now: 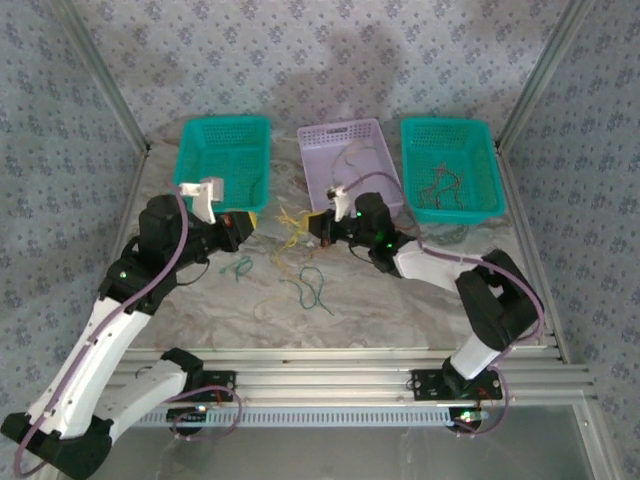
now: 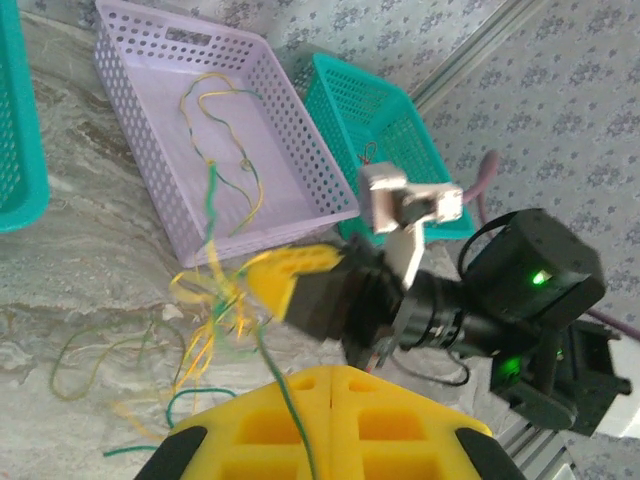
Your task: Untangle the cables
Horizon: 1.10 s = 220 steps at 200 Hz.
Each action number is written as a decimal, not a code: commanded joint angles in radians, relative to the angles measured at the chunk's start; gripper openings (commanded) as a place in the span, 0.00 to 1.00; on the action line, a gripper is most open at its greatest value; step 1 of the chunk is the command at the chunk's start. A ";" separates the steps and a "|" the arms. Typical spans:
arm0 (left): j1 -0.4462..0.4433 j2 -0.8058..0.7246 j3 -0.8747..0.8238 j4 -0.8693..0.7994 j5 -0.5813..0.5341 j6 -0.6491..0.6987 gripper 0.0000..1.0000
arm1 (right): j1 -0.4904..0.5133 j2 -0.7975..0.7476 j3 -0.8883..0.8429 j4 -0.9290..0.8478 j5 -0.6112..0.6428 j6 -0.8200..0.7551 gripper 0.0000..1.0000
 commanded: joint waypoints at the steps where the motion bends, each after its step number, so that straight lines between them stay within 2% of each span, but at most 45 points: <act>1: 0.010 -0.036 0.030 -0.047 -0.023 0.050 0.00 | -0.022 -0.084 -0.037 -0.045 0.165 0.001 0.00; 42: 0.037 -0.062 0.071 -0.143 -0.057 0.113 0.00 | -0.129 -0.247 -0.135 -0.144 0.309 0.029 0.00; 85: 0.076 -0.072 0.101 -0.234 -0.093 0.171 0.00 | -0.305 -0.440 -0.215 -0.279 0.324 0.054 0.00; 111: 0.092 -0.070 0.119 -0.258 -0.129 0.194 0.00 | -0.379 -0.523 -0.245 -0.361 0.320 0.074 0.00; 160: 0.131 -0.058 0.177 -0.273 -0.184 0.223 0.00 | -0.446 -0.663 -0.260 -0.582 0.439 0.051 0.00; 220: 0.138 0.074 0.261 -0.171 -0.060 0.163 0.00 | -0.447 -0.747 -0.296 -0.547 0.307 0.028 0.00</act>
